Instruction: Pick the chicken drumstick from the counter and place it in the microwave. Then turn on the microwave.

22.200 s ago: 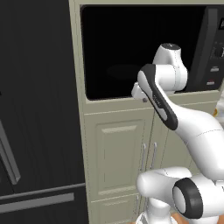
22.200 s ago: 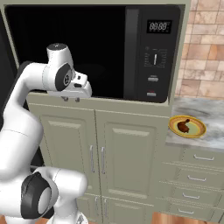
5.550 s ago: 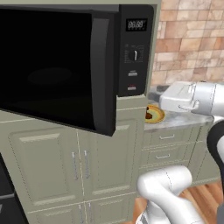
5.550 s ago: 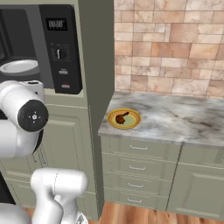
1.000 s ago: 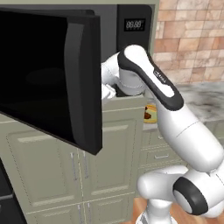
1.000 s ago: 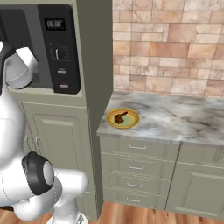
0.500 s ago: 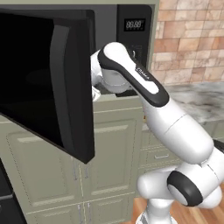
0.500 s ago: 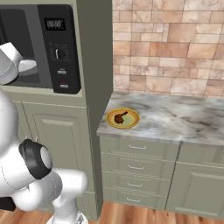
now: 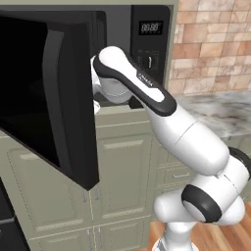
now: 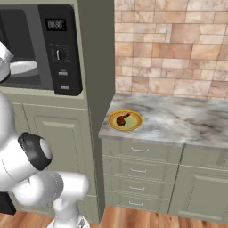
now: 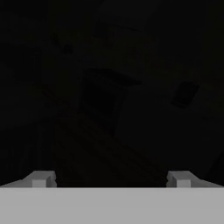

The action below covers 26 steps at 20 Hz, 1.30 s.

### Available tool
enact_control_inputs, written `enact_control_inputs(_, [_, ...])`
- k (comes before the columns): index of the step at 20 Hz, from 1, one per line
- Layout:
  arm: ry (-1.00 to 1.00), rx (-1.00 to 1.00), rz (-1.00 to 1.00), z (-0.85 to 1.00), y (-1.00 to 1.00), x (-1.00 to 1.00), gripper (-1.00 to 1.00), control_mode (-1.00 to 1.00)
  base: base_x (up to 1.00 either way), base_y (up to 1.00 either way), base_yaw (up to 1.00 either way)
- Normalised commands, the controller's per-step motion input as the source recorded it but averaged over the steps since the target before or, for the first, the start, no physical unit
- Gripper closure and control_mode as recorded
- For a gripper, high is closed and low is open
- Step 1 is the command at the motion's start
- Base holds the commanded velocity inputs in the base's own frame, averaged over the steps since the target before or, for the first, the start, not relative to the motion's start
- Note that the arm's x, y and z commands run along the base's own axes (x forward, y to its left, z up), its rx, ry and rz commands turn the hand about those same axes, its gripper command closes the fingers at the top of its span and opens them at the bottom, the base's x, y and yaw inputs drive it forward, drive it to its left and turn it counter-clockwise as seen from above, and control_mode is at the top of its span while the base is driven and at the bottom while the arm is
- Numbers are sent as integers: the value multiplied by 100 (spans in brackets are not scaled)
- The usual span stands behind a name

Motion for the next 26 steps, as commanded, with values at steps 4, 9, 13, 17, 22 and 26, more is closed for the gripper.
enact_control_inputs(4, [-1,0,1,-11,27,0,-100,-100,0,0,0])
enact_control_inputs(9, [-1,0,1,-11,28,0,-100,-100,0,0,0])
enact_control_inputs(13, [-2,0,0,-5,23,0,-100,-100,0,0,0])
enact_control_inputs(17, [-3,0,0,-5,20,0,-100,-100,0,0,0])
enact_control_inputs(22, [-3,0,0,-2,11,0,-100,-100,0,0,0])
enact_control_inputs(26, [-2,0,-1,0,-12,-2,-100,-100,0,0,0])
